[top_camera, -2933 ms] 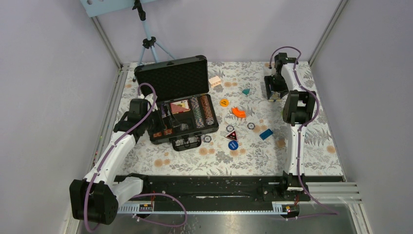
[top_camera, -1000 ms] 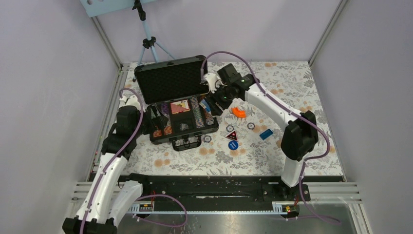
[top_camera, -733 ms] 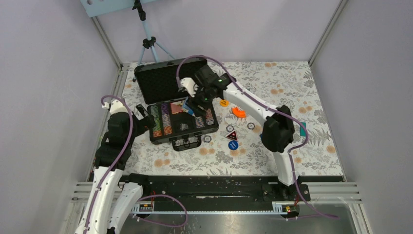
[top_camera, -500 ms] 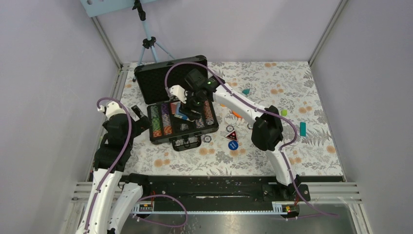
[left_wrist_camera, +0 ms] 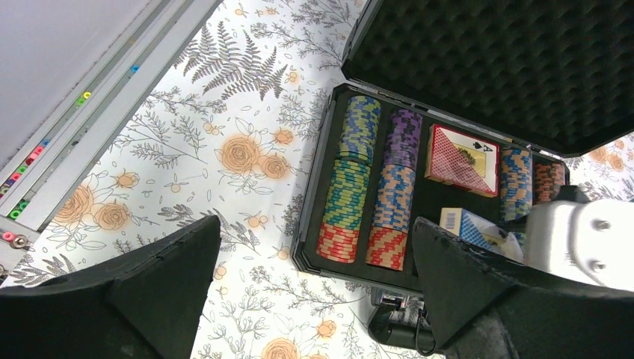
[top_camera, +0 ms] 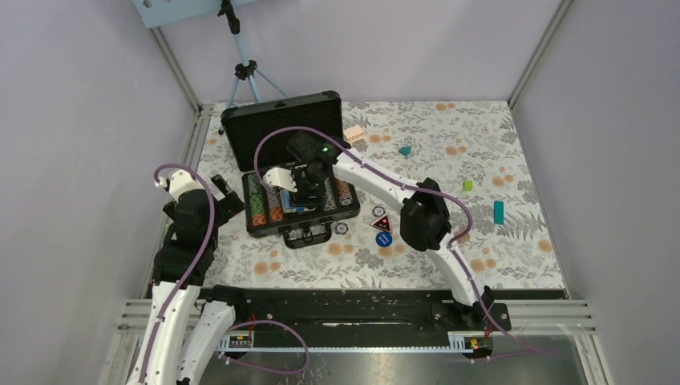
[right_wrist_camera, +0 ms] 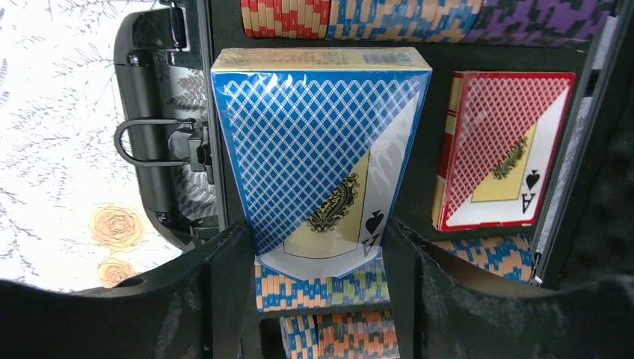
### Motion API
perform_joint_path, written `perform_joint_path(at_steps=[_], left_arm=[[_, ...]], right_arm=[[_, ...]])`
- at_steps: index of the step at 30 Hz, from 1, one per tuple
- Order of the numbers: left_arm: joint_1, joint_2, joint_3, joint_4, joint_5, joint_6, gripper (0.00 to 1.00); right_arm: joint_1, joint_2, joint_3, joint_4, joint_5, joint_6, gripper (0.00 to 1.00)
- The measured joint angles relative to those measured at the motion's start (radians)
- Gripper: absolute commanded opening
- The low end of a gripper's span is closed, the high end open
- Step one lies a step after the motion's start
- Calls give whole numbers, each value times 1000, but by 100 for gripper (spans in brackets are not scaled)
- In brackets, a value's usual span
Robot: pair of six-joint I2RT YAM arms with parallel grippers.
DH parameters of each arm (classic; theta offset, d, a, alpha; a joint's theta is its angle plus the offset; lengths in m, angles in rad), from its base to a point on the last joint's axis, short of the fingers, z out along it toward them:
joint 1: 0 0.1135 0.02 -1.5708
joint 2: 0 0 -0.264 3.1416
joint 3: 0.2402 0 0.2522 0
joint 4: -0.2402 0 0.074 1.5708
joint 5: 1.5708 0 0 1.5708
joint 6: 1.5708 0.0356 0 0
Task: Pack up texas hold em set
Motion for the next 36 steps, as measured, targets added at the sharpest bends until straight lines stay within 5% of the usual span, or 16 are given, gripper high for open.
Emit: perform_joint_path(at_steps=[36], left_arm=[[0,-5,0,0,-6,1,99]], right_arm=[[63,67,-7,18,220,-74,38]])
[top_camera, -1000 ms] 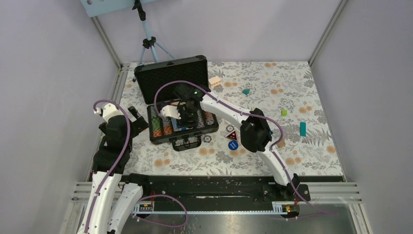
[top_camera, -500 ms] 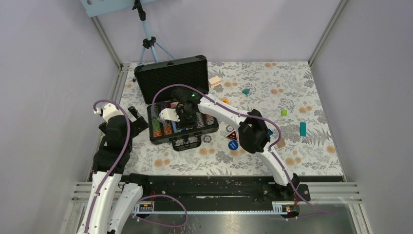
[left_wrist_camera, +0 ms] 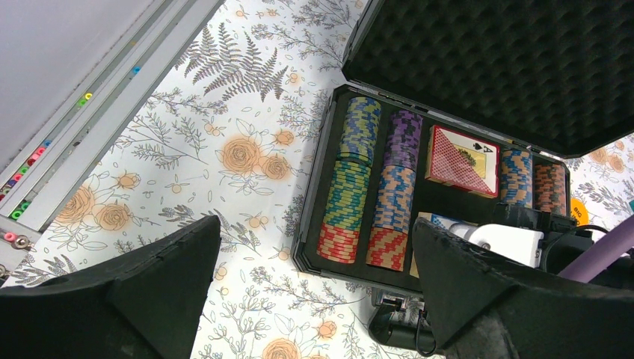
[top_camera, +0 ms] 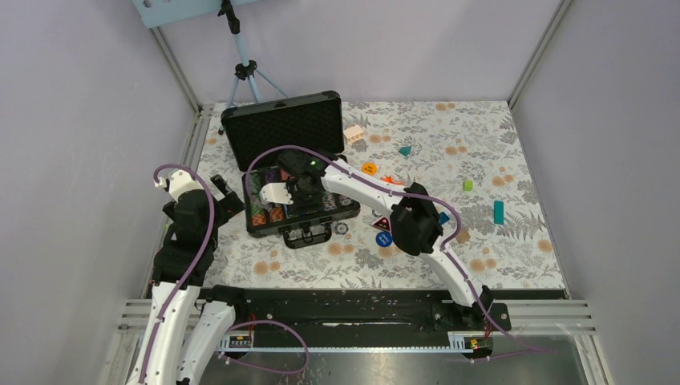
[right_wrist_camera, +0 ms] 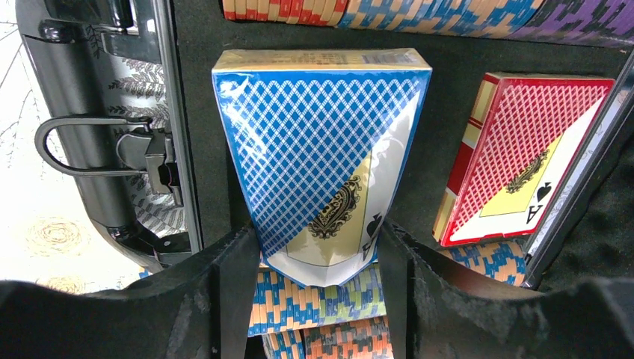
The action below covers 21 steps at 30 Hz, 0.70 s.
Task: Pack up texas hold em set
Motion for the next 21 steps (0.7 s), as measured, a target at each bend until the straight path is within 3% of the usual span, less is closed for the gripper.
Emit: perform_joint_path(at_steps=[21], left_arm=[[-1,0,0,0,0,3,99]], right_arm=[[11,2,4,-17,40,28,37]])
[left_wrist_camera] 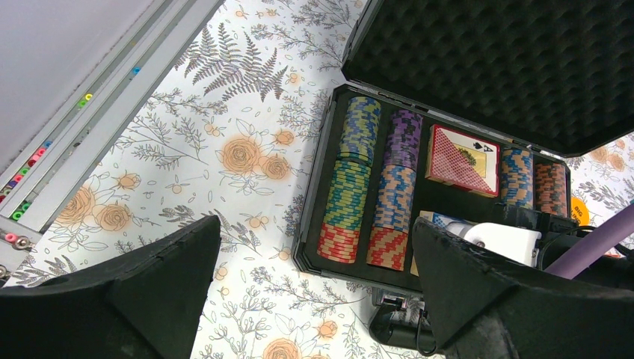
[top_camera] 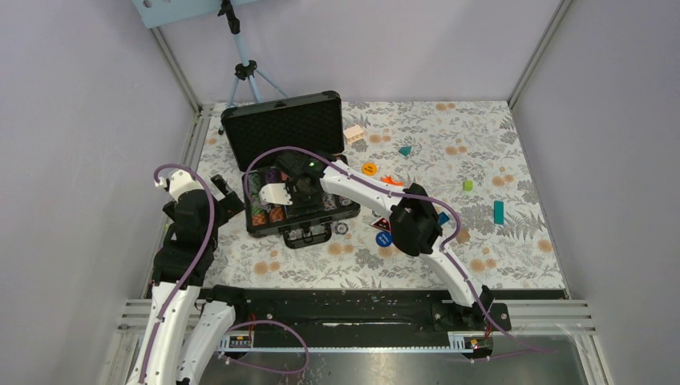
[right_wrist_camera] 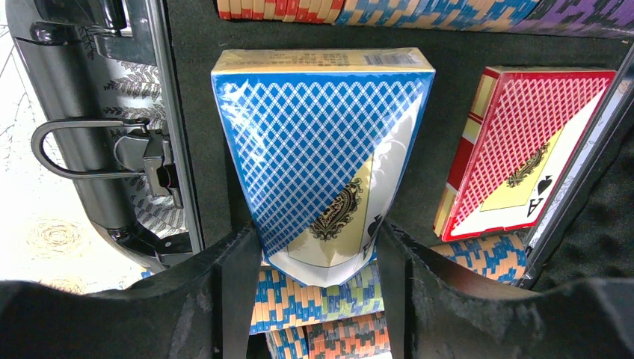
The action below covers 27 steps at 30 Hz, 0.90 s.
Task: Pack up texas hold em set
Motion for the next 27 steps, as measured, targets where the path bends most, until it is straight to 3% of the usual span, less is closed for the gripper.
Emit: perform_joint_path(at_steps=[27], left_arm=[[-3,-7,0,1,0,0,99]], right_arm=[[18,0,5,-19,76,77,37]])
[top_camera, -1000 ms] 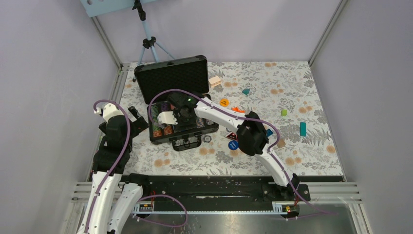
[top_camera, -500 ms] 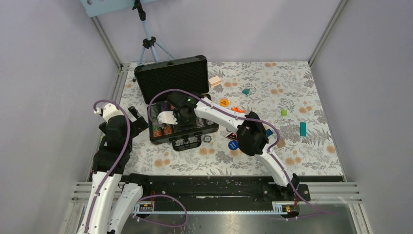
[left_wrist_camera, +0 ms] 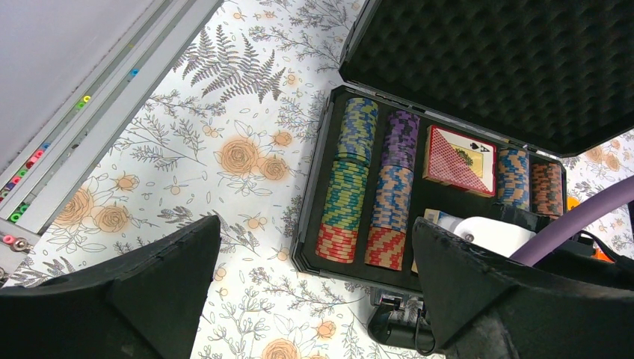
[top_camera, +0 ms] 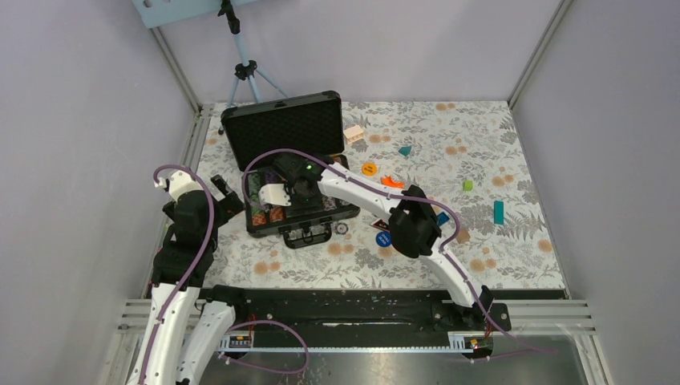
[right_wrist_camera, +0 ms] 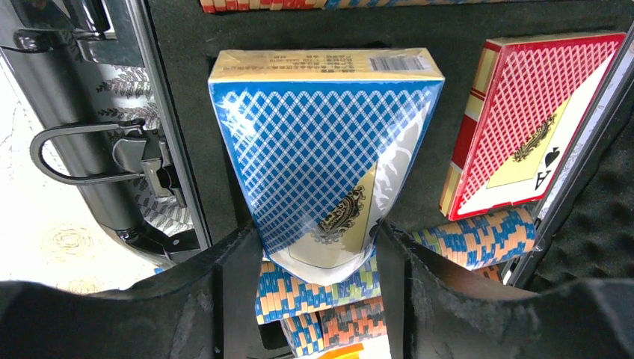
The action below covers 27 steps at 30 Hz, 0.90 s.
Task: Pack up texas hold em set
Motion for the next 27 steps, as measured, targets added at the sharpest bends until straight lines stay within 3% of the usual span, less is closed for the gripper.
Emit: perform_joint_path(at_steps=[15,25,27], left_arm=[[0,0,0,0,0,0,99],[0,0,0,0,0,0,99],[0,0,0,0,0,0,99]], right_arm=[[13,0,-3,-6,43,-14,40],[6,-1,-2,-19,68,-15,99],[2,-1,4,-14,72,-11,100]])
